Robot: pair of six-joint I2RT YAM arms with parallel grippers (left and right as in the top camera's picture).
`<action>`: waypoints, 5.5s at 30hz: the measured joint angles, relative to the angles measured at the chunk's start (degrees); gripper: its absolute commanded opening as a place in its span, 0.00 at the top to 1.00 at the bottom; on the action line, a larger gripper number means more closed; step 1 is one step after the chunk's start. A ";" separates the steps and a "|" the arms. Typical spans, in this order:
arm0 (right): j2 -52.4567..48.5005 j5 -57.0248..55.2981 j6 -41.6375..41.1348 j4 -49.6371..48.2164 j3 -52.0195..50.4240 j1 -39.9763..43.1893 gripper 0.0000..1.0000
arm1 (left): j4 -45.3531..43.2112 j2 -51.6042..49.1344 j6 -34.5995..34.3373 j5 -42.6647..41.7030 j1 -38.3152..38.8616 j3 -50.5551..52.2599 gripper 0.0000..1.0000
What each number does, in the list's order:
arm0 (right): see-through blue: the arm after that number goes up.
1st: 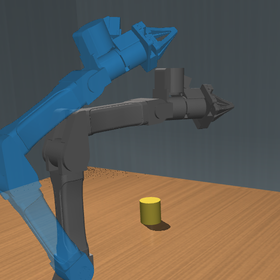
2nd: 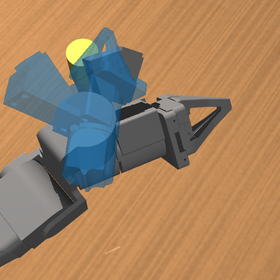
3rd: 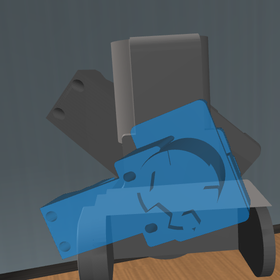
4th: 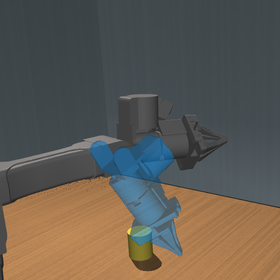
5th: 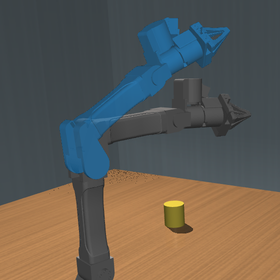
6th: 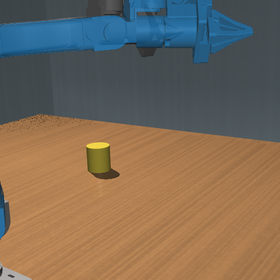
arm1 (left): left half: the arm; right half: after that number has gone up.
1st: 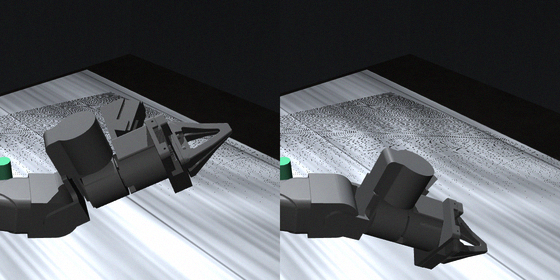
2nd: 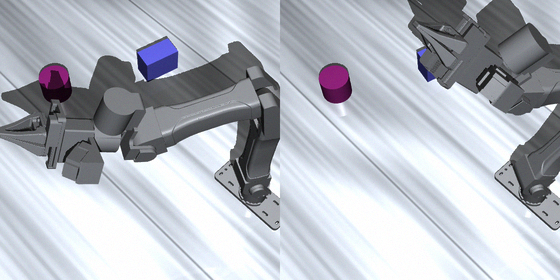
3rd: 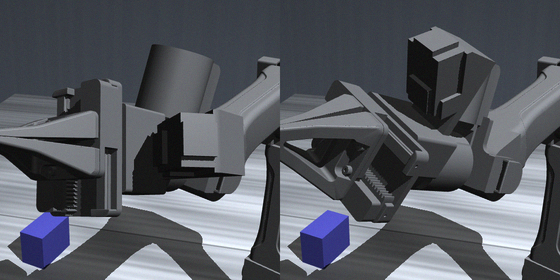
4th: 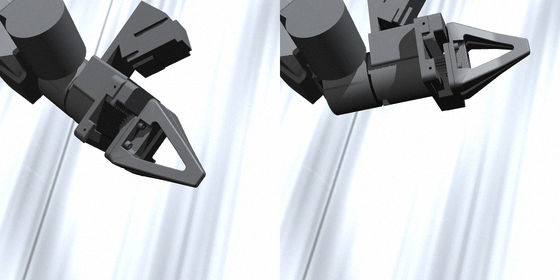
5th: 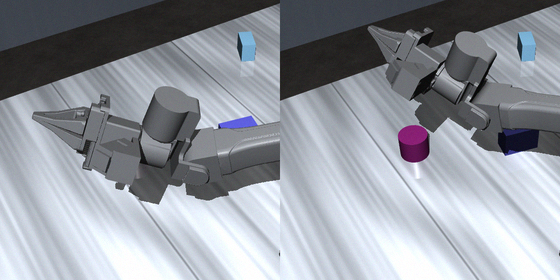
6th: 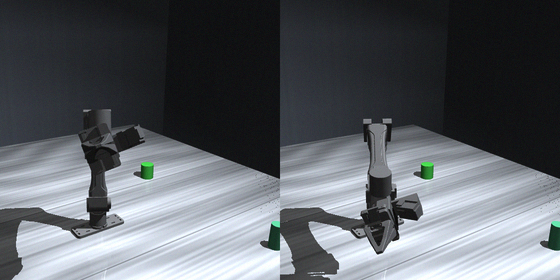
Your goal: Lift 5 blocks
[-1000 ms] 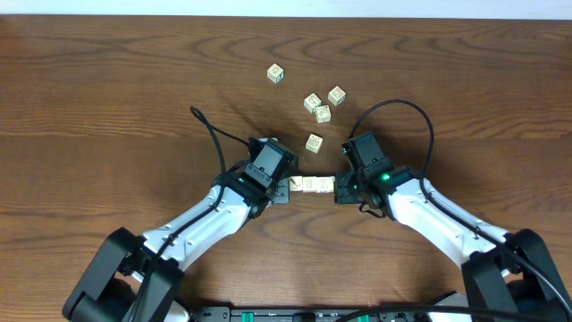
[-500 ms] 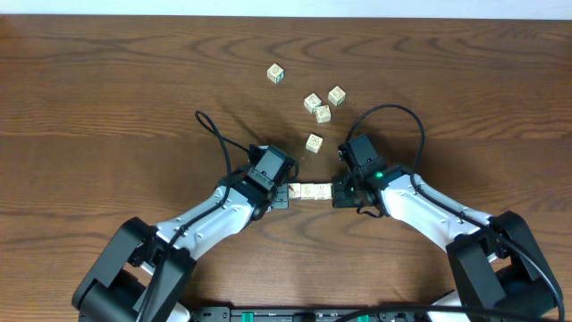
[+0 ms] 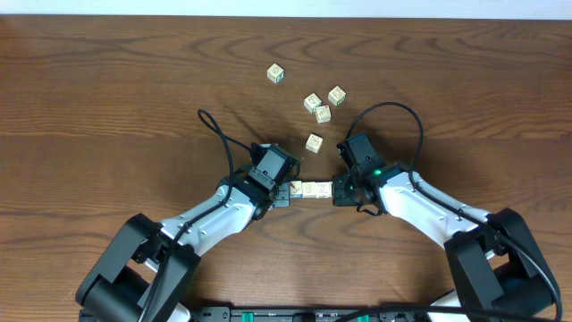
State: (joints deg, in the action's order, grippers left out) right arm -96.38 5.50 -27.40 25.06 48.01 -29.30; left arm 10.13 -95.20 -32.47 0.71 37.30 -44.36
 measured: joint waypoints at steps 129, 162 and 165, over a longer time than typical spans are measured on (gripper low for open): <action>-2.40 -22.03 16.15 -13.35 10.97 9.31 0.01 | -15.54 58.69 34.05 -1.49 -31.85 6.38 0.22; -2.40 -22.05 16.15 -13.35 10.97 9.31 0.01 | -10.36 94.60 27.93 7.58 -32.72 43.89 0.21; -2.40 -22.03 16.15 -13.33 10.97 9.31 0.01 | -10.03 94.62 26.77 7.56 -32.72 43.74 0.21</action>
State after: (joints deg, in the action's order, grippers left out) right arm -98.78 -16.53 -11.25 11.73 58.98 -19.99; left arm 0.10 -0.58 -5.69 8.27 4.58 -0.62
